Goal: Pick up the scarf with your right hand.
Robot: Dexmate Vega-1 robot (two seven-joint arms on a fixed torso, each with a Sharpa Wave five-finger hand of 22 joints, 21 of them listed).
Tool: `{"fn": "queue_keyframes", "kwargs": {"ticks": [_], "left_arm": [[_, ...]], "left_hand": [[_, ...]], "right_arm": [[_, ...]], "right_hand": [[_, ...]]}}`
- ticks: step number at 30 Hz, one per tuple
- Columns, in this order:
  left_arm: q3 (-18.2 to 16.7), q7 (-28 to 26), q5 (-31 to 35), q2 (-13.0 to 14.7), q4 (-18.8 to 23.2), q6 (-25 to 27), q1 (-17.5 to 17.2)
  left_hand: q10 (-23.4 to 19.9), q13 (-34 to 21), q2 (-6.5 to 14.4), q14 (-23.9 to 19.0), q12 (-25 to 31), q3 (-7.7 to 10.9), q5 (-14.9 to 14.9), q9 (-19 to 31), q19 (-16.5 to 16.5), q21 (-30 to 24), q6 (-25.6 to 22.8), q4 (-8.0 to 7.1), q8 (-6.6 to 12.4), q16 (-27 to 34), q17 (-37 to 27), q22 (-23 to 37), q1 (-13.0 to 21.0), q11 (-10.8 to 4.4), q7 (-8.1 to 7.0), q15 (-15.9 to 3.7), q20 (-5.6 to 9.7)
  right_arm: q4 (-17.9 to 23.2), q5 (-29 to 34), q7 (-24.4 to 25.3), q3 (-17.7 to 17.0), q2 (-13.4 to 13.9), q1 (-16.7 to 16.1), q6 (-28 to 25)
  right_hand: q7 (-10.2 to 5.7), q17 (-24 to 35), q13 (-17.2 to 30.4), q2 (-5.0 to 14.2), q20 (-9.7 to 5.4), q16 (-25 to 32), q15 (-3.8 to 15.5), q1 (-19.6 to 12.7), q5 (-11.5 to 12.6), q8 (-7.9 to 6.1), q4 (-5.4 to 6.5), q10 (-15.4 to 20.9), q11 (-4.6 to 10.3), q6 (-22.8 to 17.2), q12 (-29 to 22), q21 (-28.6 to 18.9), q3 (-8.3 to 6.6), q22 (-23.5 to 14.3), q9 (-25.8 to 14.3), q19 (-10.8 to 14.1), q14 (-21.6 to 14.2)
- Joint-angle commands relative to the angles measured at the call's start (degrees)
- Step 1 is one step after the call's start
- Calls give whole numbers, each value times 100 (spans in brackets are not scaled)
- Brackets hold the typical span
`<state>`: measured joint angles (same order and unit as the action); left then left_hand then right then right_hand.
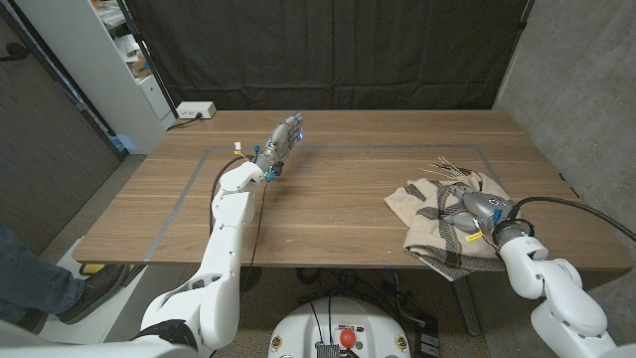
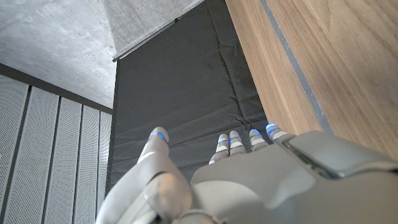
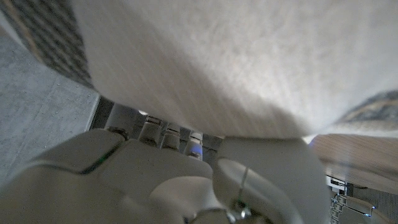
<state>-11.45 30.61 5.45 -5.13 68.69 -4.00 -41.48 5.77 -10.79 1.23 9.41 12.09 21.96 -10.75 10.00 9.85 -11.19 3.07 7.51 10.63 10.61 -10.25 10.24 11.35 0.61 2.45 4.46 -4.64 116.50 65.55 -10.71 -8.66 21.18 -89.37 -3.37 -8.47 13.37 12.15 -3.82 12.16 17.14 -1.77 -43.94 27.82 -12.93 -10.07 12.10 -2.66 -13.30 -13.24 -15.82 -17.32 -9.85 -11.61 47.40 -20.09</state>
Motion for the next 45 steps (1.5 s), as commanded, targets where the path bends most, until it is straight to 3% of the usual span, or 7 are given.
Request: {"fn": "queue_keyframes", "kwargs": {"ticks": [1, 10, 14, 19, 32, 35, 45], "left_arm": [[-5, -35, 20, -16, 97, 67, -81], [-8, -16, -9, -20, 96, 69, -113], [-18, -11, -18, -21, 44, 56, -114], [-44, -4, -50, -34, 43, 45, -132], [-85, -8, -85, -32, 44, 42, -147], [-97, -5, -92, -31, 24, 37, -145], [-139, -3, -118, -26, -43, 1, -111]], "left_hand": [[16, -34, 52, -20, 1, -23, 5, 26, 431, -18, -7, 9, 17, 28, -29, 26, 1, -19, -36, 20, -47], [16, -34, 52, -20, 1, -25, 5, 26, 439, -17, -6, 8, 17, 28, -30, 26, -1, -38, -41, 23, -75], [17, -35, 52, -23, 1, -26, 4, 26, 441, -17, -7, 8, 17, 30, -30, 26, -2, -20, -37, 25, -85], [14, -35, 53, -15, 2, -26, 4, 26, 442, -18, -8, 8, 17, 27, -30, 26, -2, -25, -37, 17, -105], [16, -35, 55, -22, 2, -26, 5, 27, 441, -21, -11, 8, 18, 30, -31, 27, -3, -25, -39, 14, -130], [13, -35, 55, -25, 3, -27, 5, 27, 441, -21, -10, 8, 17, 31, -31, 27, -3, -24, -39, 16, -133], [19, -36, 57, -34, 1, -27, 5, 27, 435, -25, -17, 7, 20, 34, -31, 27, -5, -21, -38, 24, -151]], "right_arm": [[-82, 105, -81, 127, 162, 133, -49], [-109, 154, 19, 183, 232, 180, -39], [-90, 160, -19, 202, 246, 207, -63], [-81, 170, -13, 219, 270, 228, -64], [-85, 154, 26, 263, 283, 300, -63], [-92, 135, 11, 271, 291, 328, -55], [-98, 141, 140, 304, 275, 403, -54]], "right_hand": [[8, 110, 48, 126, -651, 160, 137, -334, -92, -96, 40, 202, 21, -279, -77, 62, -78, -6, -30, 617, -262], [3, 598, 252, 413, -1182, 721, 471, -949, -504, -456, 133, 914, 218, -1242, -369, 83, 67, -44, -221, 1013, -770], [4, 1220, 563, 609, -1444, 1307, 749, -1322, -793, -773, 141, 1526, 317, -1785, -752, 44, 264, -99, -490, 1159, -1167], [6, 1594, 815, 737, -1613, 1583, 808, -1540, -928, -1031, 142, 1868, 468, -2182, -1063, -22, 343, -127, -695, 1259, -1349], [27, 2409, 1638, 898, -1887, 2101, 1062, -1952, -1228, -1597, 125, 2147, 704, -2507, -1776, -297, 462, -303, -1283, 1360, -1914], [71, 2832, 2050, 884, -1979, 2375, 1254, -2107, -1337, -1769, 111, 2114, 758, -2492, -2070, -454, 547, -445, -1534, 1319, -2093], [117, 4207, 3468, 1049, -2218, 2958, 1386, -2628, -1533, -2188, 115, 1918, 818, -2495, -3073, -984, 651, -846, -2271, 1204, -2160]]}}
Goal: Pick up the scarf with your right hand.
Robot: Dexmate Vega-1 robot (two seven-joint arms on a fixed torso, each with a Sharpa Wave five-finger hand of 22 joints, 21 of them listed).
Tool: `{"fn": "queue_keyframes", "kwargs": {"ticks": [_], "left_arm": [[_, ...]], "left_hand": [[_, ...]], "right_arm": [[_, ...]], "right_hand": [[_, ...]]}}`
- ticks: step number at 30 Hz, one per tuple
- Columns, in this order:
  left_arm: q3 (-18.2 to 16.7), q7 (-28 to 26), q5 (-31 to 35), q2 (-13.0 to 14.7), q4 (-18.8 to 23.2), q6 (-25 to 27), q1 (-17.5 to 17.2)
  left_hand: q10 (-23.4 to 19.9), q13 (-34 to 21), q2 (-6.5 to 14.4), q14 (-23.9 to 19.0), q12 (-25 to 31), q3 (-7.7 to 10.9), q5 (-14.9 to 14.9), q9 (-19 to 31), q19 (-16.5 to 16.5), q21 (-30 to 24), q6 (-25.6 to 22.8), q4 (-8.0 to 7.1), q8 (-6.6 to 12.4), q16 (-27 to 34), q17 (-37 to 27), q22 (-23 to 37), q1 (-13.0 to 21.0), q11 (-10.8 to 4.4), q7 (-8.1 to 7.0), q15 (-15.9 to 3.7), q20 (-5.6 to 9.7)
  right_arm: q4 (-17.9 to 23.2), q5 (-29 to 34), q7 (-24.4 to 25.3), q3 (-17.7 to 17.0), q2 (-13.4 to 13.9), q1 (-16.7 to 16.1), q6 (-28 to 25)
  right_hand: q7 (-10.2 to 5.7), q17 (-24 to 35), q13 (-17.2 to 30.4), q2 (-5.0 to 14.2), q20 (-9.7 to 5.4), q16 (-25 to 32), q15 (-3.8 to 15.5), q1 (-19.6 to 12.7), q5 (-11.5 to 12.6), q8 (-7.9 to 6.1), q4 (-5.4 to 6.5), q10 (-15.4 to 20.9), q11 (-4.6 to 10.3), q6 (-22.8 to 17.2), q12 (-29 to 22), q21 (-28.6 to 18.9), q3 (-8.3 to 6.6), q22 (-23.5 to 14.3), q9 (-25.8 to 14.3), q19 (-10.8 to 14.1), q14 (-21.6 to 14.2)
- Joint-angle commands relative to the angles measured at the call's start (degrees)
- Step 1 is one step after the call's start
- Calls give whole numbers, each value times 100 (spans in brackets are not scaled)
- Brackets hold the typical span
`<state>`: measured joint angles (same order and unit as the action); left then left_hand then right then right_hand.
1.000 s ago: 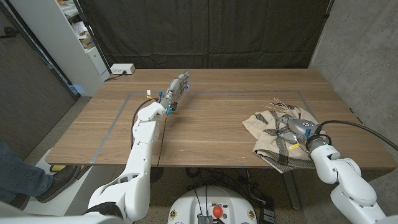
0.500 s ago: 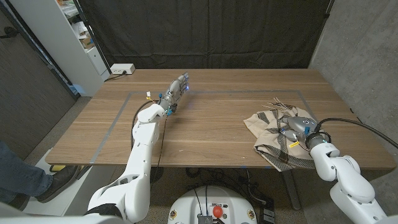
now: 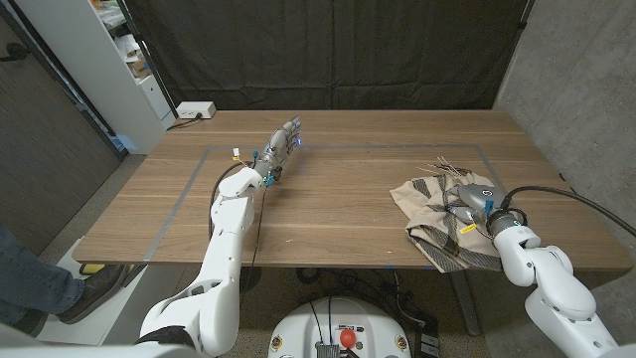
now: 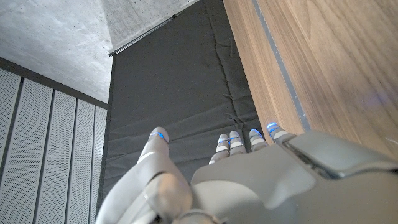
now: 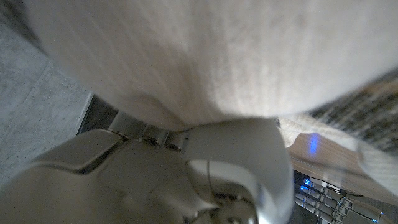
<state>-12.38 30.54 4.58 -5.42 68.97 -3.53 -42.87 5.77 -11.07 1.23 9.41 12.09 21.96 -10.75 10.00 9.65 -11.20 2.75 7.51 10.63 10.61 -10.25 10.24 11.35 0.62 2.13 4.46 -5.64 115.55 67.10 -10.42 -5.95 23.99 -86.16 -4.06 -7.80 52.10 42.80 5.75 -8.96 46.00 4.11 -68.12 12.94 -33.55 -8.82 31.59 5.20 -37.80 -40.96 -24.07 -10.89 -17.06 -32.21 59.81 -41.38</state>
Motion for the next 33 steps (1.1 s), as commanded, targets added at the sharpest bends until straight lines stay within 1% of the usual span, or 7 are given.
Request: {"fn": "queue_keyframes", "kwargs": {"ticks": [1, 8, 12, 24, 29, 30, 33], "left_arm": [[-48, 1, -32, -1, -75, -44, 32], [-61, 58, -24, 34, -232, -65, 139], [-92, 108, -58, 28, -348, -122, 194], [-144, 212, -31, 66, -535, -198, 320], [-176, 259, -41, 78, -628, -233, 385], [-185, 246, -39, 72, -642, -249, 392], [-200, 268, -29, 88, -732, -289, 443]], "left_hand": [[17, -7, 57, -38, 2, -27, 5, 27, 456, -25, 12, 7, 21, 36, -31, 27, -5, -23, -6, 24, -52], [13, -8, 59, -38, 3, -27, 6, 27, 453, -27, 2, 7, 24, 35, -32, 28, -6, -24, -4, 21, -59], [15, -8, 61, -32, 3, -27, 6, 28, 454, -27, 1, 7, 24, 32, -32, 28, -6, -26, -2, 21, -62], [3, -9, 63, -47, 8, -28, 7, 28, 454, -29, -14, 6, 28, 37, -32, 28, -8, -22, 7, 17, -82], [3, -9, 64, -44, 7, -28, 8, 28, 451, -30, -20, 6, 30, 36, -32, 28, -8, -14, 2, 21, -84], [11, -9, 64, -43, 5, -28, 8, 29, 451, -30, -18, 6, 29, 35, -32, 28, -8, -12, 0, 21, -84], [8, -9, 65, -43, 6, -28, 8, 29, 450, -31, -20, 6, 29, 35, -33, 29, -8, -17, 0, 26, -85]], "right_arm": [[7, -6, 104, 36, -16, 91, -5], [89, 48, 171, 40, -67, 96, -77], [187, 68, 188, 13, -105, 59, -121], [495, 180, 278, -91, -246, -80, -228], [623, 262, 288, -124, -294, -111, -259], [646, 286, 287, -127, -300, -116, -264], [711, 317, 269, -140, -318, -124, -260]], "right_hand": [[47, 385, 471, 109, -114, 79, 806, -236, -53, -147, -7, -45, 42, -51, -347, -181, 3, -143, -241, -52, -36], [33, 848, 1065, 209, -155, 146, 834, -449, -143, -295, 4, -96, 111, -34, -781, -451, -21, -352, -516, -142, -110], [32, 963, 1233, 240, -172, 128, 837, -490, -169, -327, 18, -127, 114, -42, -890, -518, -34, -380, -568, -164, -113], [40, 1148, 1504, 288, -188, 85, 839, -512, -210, -377, 59, -162, 120, -73, -1058, -639, -48, -437, -621, -218, -141], [45, 1220, 1594, 280, -191, 83, 845, -536, -221, -403, 52, -163, 126, -114, -1113, -688, -52, -460, -634, -232, -162], [44, 1252, 1629, 259, -199, 81, 850, -576, -222, -411, 25, -166, 134, -105, -1133, -706, -58, -469, -650, -239, -158], [15, 1306, 1695, 258, -209, 73, 850, -618, -223, -422, 11, -174, 139, -89, -1168, -744, -71, -489, -678, -252, -162]]}}
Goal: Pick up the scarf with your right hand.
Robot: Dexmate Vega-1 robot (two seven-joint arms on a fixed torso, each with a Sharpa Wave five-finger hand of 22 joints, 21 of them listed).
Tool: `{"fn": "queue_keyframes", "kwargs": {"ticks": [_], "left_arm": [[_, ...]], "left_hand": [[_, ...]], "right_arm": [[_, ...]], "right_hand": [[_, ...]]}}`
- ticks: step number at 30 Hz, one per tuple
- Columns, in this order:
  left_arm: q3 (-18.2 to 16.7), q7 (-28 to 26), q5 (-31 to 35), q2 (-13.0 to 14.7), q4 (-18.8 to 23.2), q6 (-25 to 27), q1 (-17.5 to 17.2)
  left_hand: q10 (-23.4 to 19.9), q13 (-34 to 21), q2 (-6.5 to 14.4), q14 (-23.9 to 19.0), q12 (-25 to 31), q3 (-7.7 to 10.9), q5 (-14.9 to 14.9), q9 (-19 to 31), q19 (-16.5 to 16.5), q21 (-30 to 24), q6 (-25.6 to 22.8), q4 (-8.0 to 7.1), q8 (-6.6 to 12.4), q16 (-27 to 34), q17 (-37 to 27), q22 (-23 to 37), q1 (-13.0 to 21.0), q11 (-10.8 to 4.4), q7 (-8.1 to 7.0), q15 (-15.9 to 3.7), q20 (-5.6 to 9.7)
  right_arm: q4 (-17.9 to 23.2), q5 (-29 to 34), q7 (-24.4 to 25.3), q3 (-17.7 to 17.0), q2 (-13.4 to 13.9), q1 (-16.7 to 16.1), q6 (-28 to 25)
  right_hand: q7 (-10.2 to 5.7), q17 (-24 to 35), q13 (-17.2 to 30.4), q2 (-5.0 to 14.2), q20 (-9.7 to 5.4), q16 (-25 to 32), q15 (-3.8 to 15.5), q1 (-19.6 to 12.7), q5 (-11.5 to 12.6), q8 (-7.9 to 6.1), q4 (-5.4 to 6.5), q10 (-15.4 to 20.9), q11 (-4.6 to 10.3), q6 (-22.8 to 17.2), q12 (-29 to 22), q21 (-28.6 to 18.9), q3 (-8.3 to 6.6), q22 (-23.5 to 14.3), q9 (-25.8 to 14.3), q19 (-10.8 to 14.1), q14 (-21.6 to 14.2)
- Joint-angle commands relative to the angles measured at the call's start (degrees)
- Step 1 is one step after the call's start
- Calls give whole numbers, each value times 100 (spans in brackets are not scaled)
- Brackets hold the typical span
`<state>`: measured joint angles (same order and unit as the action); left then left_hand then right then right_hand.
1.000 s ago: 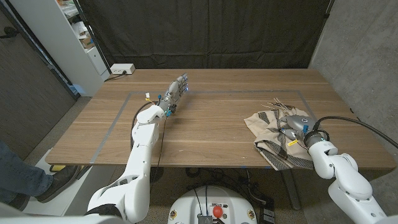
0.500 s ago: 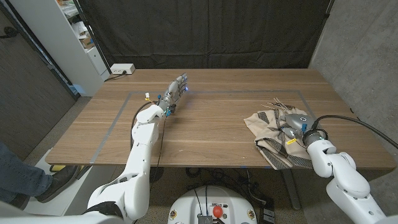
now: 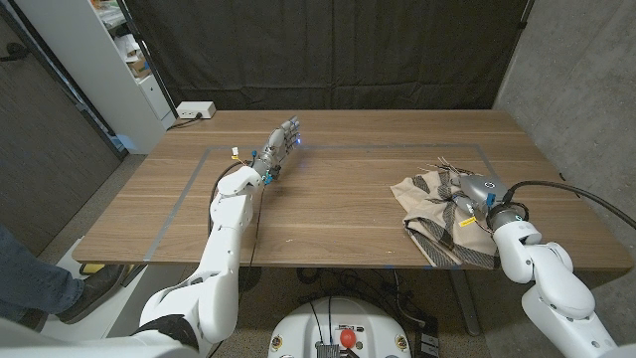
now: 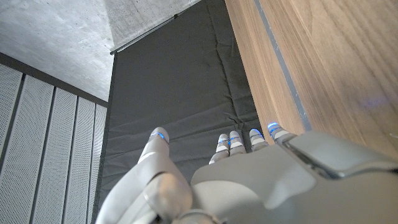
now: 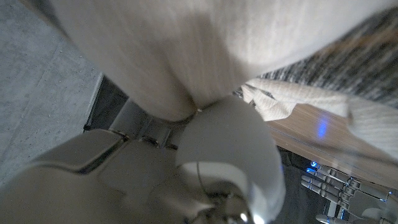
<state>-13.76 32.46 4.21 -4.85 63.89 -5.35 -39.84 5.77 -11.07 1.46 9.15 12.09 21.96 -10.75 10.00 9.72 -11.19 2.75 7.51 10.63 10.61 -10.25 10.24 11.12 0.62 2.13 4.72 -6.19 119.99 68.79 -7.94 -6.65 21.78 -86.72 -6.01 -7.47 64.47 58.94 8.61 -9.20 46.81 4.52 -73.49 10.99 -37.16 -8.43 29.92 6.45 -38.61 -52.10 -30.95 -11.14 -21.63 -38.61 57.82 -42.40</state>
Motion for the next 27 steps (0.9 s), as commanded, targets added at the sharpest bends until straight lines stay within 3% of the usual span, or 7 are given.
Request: {"fn": "queue_keyframes", "kwargs": {"ticks": [1, 19, 27], "left_arm": [[-80, 105, -11, 36, -289, -121, 176], [-225, 177, 1, 21, -614, -283, 360], [-225, 149, 52, -12, -563, -285, 347]], "left_hand": [[11, -10, 43, -19, 5, -28, 8, 29, 443, -31, -20, 6, 29, 36, -33, 29, 15, -14, 2, 3, -28], [1, -11, 47, -26, 9, -28, 10, 29, 446, -31, -31, 5, 30, 37, -33, 29, 13, -26, 6, -2, -38], [-4, -11, 49, -22, 10, -28, 10, 29, 442, -33, -35, 4, 31, 35, -33, 29, 13, -19, 15, 3, -31]], "right_arm": [[304, 173, 16, -69, -117, -68, -83], [603, 384, -145, -126, -210, -13, -74], [741, 341, -170, -222, -270, -45, -12]], "right_hand": [[-20, 82, 99, -26, -187, -11, 809, -87, -29, -61, -27, -10, 12, -12, -64, -65, -48, -35, -35, -60, -62], [-30, 301, 329, -15, -211, -52, 825, -170, -46, -87, -10, 46, 80, -62, -189, -252, -77, -97, -26, -122, -153], [-26, 351, 383, -18, -218, -55, 821, -189, -50, -105, -5, 49, 93, -73, -206, -308, -79, -116, -41, -142, -189]]}}
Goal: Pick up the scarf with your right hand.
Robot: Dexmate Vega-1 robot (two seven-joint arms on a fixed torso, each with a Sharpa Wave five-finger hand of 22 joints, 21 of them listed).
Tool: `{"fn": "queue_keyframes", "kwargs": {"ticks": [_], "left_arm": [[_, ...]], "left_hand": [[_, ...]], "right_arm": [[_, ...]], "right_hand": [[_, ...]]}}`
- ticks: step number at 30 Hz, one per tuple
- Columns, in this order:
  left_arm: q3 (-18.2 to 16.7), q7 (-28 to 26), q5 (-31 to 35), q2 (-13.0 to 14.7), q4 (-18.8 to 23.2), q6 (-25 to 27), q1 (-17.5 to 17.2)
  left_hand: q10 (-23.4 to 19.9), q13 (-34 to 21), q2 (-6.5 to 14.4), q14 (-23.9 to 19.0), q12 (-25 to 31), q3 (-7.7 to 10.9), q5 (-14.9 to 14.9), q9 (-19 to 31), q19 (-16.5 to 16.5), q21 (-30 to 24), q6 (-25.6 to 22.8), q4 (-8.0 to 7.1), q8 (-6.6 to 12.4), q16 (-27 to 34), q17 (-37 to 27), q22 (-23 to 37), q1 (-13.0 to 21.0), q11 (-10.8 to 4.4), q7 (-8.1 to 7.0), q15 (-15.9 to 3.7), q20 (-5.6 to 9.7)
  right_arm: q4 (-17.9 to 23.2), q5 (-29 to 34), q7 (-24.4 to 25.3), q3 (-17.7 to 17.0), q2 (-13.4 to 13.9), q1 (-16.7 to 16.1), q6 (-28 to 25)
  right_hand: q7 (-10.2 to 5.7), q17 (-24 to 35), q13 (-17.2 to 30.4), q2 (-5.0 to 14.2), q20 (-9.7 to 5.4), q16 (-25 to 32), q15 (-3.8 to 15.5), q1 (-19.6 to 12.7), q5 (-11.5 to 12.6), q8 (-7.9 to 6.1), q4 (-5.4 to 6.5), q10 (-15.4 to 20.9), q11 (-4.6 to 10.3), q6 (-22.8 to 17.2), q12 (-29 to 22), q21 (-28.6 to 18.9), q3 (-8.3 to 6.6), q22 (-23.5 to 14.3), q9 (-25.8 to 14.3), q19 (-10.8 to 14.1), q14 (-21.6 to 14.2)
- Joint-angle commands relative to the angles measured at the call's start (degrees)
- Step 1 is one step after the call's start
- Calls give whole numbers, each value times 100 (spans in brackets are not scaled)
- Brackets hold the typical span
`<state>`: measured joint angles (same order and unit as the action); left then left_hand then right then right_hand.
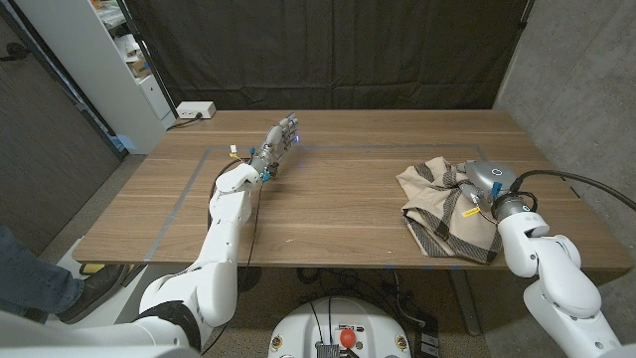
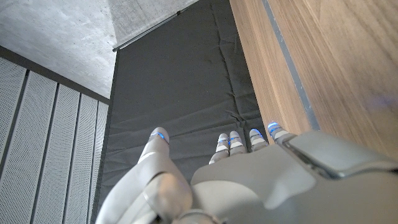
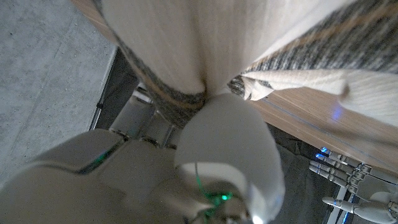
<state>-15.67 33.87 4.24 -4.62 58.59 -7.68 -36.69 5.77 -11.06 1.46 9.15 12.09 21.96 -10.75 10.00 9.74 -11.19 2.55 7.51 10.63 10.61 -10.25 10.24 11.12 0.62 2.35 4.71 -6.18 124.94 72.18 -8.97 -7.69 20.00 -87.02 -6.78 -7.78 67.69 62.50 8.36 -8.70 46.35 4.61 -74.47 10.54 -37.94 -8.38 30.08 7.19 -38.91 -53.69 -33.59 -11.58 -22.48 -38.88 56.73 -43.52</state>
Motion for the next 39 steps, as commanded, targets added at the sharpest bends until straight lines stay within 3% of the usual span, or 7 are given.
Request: {"fn": "queue_keyframes", "kwargs": {"ticks": [1, 22, 39], "left_arm": [[-41, 8, 39, -48, -13, -37, 25], [116, -53, 70, -120, 564, 169, -226], [207, -63, 16, -79, 777, 255, -327]], "left_hand": [[-5, -11, 49, -23, 10, -28, 10, 29, 441, -33, -16, 4, 31, 36, -33, 29, 13, -18, -8, 5, -32], [-16, -11, 55, -23, 14, -28, 11, 30, 430, -39, -28, 5, 31, 34, -33, 29, 13, 11, 3, -36, 30], [-12, -11, 60, -25, 11, -27, 12, 30, 425, -40, -34, 6, 29, 33, -32, 29, 15, 11, 0, -39, 24]], "right_arm": [[265, -15, -67, -141, -100, -26, 79], [667, -68, -34, -498, -250, -193, 349], [992, 46, -25, -702, -398, -193, 525]], "right_hand": [[3, 33, 46, 12, -271, -17, 810, -92, -6, -35, -6, 31, 21, -52, -54, -53, -38, -35, -21, -43, -77], [10, 103, 98, 25, -289, -64, 812, -91, -26, -88, 45, 89, 27, -84, -27, -292, -24, -106, -57, -85, -171], [-1, 128, 136, 18, -302, -66, 813, -104, -27, -111, 51, 169, 44, -109, -12, -463, -7, -148, -57, -121, -236]]}}
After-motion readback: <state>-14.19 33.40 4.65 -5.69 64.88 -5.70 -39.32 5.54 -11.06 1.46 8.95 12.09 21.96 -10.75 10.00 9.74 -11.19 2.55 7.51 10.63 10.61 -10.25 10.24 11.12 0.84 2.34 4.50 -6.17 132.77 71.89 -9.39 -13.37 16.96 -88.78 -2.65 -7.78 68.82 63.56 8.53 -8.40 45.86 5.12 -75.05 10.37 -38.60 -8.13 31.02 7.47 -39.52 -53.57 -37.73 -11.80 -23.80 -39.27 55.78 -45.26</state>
